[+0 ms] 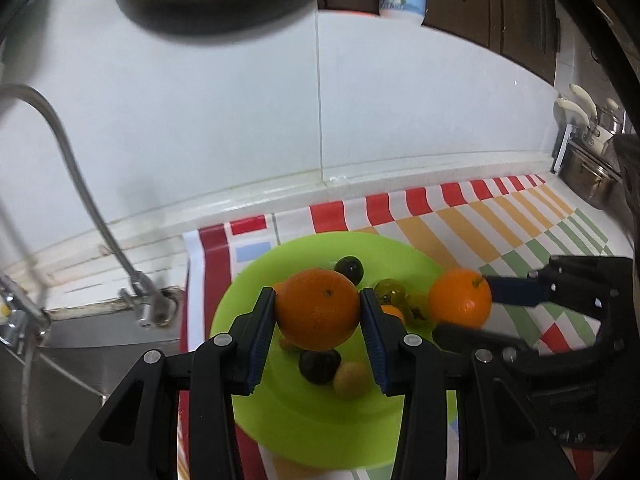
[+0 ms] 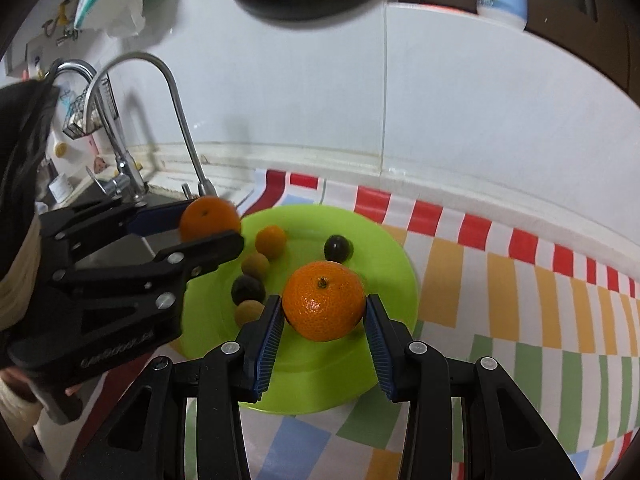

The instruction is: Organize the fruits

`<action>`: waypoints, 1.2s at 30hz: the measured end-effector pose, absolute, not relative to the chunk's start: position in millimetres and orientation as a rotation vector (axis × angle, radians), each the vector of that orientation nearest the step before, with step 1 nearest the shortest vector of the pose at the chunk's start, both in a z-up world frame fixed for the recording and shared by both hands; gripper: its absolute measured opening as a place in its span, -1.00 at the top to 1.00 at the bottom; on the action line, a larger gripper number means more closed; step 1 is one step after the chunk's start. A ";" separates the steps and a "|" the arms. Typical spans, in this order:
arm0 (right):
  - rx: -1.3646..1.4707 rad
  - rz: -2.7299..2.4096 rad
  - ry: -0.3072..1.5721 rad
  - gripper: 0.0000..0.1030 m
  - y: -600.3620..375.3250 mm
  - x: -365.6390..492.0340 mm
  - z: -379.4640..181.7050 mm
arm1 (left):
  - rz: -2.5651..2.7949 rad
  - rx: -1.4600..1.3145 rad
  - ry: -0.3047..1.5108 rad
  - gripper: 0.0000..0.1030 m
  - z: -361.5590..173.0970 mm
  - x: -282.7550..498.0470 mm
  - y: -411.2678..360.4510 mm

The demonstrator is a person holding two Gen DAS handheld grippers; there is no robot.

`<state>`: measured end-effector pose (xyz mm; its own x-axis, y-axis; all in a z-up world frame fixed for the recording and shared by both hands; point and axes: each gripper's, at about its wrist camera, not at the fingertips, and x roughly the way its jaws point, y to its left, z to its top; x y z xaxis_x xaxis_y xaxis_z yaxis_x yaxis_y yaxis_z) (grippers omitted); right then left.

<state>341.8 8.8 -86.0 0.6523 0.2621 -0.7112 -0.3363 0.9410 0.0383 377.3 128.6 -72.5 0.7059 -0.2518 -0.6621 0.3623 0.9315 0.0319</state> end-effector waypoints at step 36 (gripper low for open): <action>-0.047 0.238 0.689 -0.35 -17.8 293.4 -55.8 | -0.102 0.119 0.610 -0.47 -29.4 283.6 140.8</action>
<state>293.4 -17.8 -55.8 0.7459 0.2020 -0.6347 -0.2331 0.9718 0.0354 283.6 140.8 -29.4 0.8150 -0.0601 -0.5763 0.1303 0.9882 0.0811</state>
